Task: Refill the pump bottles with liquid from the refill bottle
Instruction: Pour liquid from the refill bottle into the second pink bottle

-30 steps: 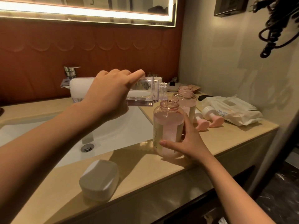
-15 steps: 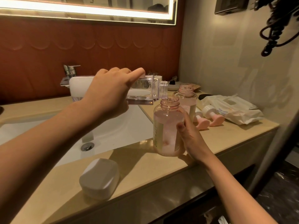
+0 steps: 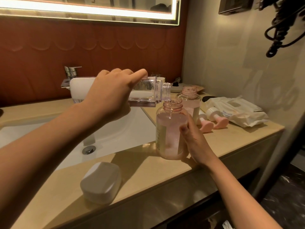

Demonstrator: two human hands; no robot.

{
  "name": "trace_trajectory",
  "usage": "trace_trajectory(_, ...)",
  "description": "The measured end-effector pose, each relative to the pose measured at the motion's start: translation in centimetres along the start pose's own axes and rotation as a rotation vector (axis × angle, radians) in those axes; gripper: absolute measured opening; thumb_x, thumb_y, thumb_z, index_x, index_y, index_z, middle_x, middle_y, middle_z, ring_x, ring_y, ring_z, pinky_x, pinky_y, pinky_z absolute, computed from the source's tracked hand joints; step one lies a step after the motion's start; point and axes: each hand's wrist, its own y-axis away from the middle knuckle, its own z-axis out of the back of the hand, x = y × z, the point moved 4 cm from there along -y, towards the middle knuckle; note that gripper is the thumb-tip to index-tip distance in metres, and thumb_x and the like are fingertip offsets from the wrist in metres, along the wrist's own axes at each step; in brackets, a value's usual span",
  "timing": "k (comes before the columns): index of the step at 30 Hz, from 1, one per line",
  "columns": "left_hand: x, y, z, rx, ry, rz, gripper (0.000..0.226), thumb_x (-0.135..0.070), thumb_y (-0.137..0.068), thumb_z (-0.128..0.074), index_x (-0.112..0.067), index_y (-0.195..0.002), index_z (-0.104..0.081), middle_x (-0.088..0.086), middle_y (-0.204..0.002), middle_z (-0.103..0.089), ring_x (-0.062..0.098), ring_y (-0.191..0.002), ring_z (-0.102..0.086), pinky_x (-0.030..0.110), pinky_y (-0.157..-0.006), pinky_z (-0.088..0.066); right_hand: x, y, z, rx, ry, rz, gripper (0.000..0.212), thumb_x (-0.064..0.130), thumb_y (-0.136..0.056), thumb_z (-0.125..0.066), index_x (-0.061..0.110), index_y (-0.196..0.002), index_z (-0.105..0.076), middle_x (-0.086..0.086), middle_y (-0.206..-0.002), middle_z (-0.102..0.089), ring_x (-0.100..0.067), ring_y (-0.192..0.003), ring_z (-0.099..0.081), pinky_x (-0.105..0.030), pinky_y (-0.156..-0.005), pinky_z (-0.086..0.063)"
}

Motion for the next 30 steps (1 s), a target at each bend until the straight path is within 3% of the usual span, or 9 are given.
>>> trace_trajectory(4, -0.03, 0.03, -0.02, 0.004, -0.007, 0.001, 0.072, -0.004, -0.07, -0.071, -0.019, -0.133, -0.039, 0.009, -0.103, -0.061, 0.026, -0.087, -0.052, 0.032, -0.069, -0.034, -0.01, 0.01, -0.02, 0.001, -0.006, 0.01, 0.078, 0.085, -0.069, -0.038, 0.043, -0.134, -0.031, 0.019, -0.136, -0.047, 0.001, -0.126, -0.044, -0.016, -0.1, -0.039)
trace_trajectory(8, 0.03, -0.03, 0.09, 0.009, -0.013, -0.005, 0.071, -0.003, -0.07, -0.071, -0.017, -0.132, -0.04, 0.01, -0.101, -0.061, 0.024, -0.084, -0.05, 0.032, -0.068, -0.033, 0.04, 0.03, -0.04, 0.004, -0.015, 0.007, 0.075, 0.085, -0.068, -0.039, 0.043, -0.131, -0.033, 0.027, -0.132, -0.047, 0.004, -0.124, -0.044, -0.011, -0.096, -0.038)
trace_trajectory(11, 0.07, -0.08, 0.08, 0.016, -0.016, -0.005, 0.072, -0.004, -0.07, -0.071, -0.018, -0.133, -0.039, 0.009, -0.102, -0.061, 0.023, -0.084, -0.049, 0.032, -0.068, -0.033, -0.02, -0.02, -0.02, 0.001, -0.014, 0.011, 0.076, 0.084, -0.069, -0.04, 0.043, -0.133, -0.031, 0.023, -0.134, -0.047, 0.001, -0.126, -0.044, -0.016, -0.1, -0.039)
trace_trajectory(15, 0.08, -0.08, 0.1, 0.023, -0.008, 0.002, 0.071, -0.005, -0.071, -0.071, -0.019, -0.133, -0.039, 0.009, -0.101, -0.06, 0.018, -0.079, -0.039, 0.032, -0.068, -0.033, -0.01, -0.04, -0.03, 0.001, -0.016, 0.003, 0.078, 0.086, -0.067, -0.04, 0.043, -0.132, -0.032, 0.022, -0.134, -0.047, 0.002, -0.125, -0.044, -0.014, -0.099, -0.038)
trace_trajectory(19, 0.04, -0.06, 0.14, 0.029, -0.006, 0.0, 0.072, -0.005, -0.071, -0.071, -0.019, -0.133, -0.039, 0.009, -0.102, -0.06, 0.023, -0.084, -0.048, 0.032, -0.069, -0.034, -0.06, -0.03, -0.02, 0.0, -0.013, 0.01, 0.084, 0.085, -0.068, -0.04, 0.038, -0.136, -0.03, 0.017, -0.136, -0.047, 0.001, -0.126, -0.044, -0.016, -0.1, -0.038)
trace_trajectory(24, 0.01, -0.14, 0.24, 0.027, -0.018, -0.003, 0.073, -0.004, -0.07, -0.072, -0.02, -0.133, -0.039, 0.009, -0.105, -0.061, 0.027, -0.09, -0.053, 0.035, -0.072, -0.037, -0.19, -0.15, 0.03, 0.0, 0.005, 0.005, 0.081, 0.084, -0.069, -0.039, 0.037, -0.135, -0.032, 0.03, -0.128, -0.049, 0.005, -0.124, -0.044, -0.011, -0.096, -0.038)
trace_trajectory(30, -0.05, -0.16, 0.26, 0.023, -0.027, -0.001, 0.073, -0.004, -0.071, -0.071, -0.02, -0.134, -0.038, 0.009, -0.106, -0.061, 0.028, -0.091, -0.054, 0.037, -0.074, -0.04, -0.39, -0.18, 0.12, -0.011, 0.019, 0.012, 0.094, 0.085, -0.069, -0.039, 0.024, -0.141, -0.032, 0.022, -0.133, -0.048, 0.002, -0.125, -0.044, -0.015, -0.099, -0.039)
